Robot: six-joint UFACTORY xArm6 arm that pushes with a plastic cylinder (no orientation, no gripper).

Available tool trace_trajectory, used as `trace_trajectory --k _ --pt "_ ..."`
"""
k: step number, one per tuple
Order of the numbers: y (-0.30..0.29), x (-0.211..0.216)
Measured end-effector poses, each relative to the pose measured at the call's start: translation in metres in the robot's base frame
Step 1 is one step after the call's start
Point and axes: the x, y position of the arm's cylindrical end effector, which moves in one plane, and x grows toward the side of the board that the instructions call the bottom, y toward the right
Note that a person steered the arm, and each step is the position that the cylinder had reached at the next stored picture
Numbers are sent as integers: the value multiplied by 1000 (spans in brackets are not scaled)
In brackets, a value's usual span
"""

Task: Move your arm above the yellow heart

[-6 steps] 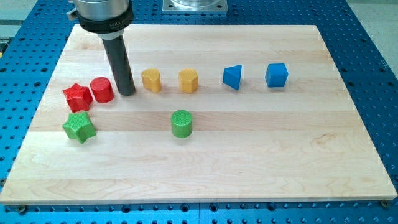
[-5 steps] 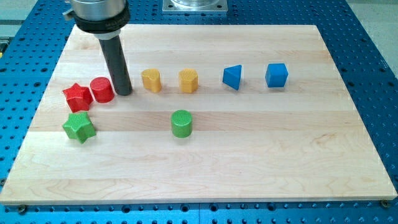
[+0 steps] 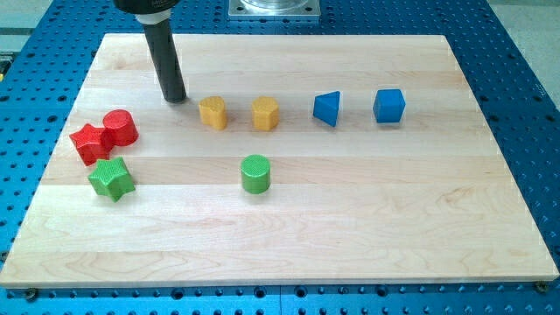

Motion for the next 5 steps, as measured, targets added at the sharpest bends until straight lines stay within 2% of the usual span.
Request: trace_trajectory --k 4,5 --pt "41 -8" --pt "44 -23"
